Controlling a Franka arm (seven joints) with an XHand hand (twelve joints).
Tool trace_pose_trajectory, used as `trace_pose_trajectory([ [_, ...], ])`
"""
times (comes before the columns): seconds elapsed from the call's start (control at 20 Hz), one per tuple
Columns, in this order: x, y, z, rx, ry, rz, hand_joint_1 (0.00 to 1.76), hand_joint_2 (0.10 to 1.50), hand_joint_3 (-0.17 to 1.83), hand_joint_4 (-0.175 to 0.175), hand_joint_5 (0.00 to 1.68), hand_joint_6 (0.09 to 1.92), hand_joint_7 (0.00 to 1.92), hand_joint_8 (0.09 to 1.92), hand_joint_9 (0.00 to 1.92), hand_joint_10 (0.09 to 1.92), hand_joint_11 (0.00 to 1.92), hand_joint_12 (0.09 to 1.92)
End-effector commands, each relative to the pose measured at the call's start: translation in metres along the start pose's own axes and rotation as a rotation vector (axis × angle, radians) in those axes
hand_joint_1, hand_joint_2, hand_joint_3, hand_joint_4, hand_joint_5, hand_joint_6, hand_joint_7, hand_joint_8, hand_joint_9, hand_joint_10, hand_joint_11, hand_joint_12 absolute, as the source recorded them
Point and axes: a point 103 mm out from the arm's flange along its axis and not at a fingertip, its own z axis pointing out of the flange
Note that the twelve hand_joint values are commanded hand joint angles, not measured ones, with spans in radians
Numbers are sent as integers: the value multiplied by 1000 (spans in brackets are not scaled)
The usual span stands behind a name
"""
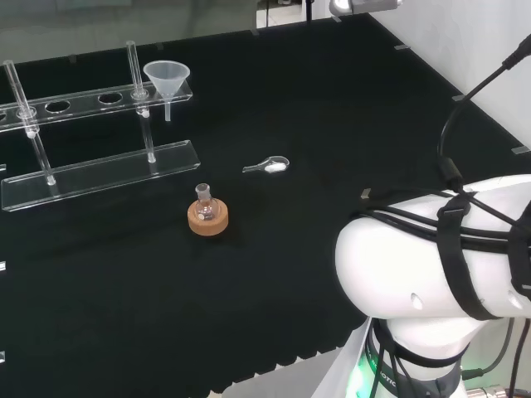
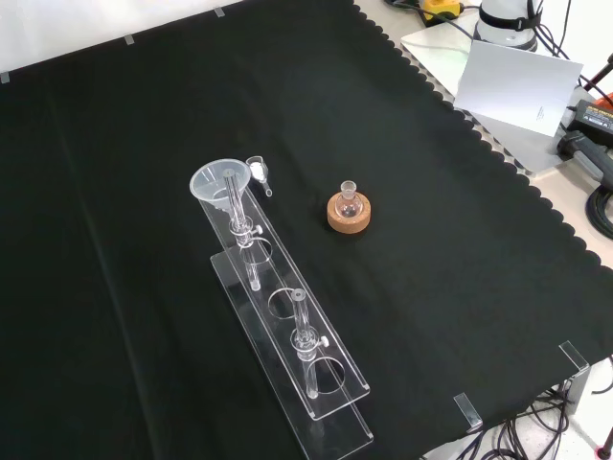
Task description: Pick up the funnel from the transparent funnel stand.
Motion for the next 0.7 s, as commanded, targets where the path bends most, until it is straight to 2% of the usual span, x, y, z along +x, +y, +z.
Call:
trace_pose_trajectory([
  [0.05, -1, 1, 0, -8, -10, -4, 192, 645, 29, 62, 99, 87, 105, 87, 75, 87, 0, 769],
  [0.1, -1, 2, 1, -6, -8, -8, 152, 635, 23, 61, 50, 87, 53, 87, 38, 87, 0, 654],
  [0.2, -1, 3, 2, -6, -8, -15, 120, 627, 18, 60, 11, 87, 11, 87, 8, 87, 0, 558],
  [0.7, 9, 19, 6, -19, 6, -50, 109, 626, 17, 57, 0, 87, 0, 87, 0, 87, 0, 521],
])
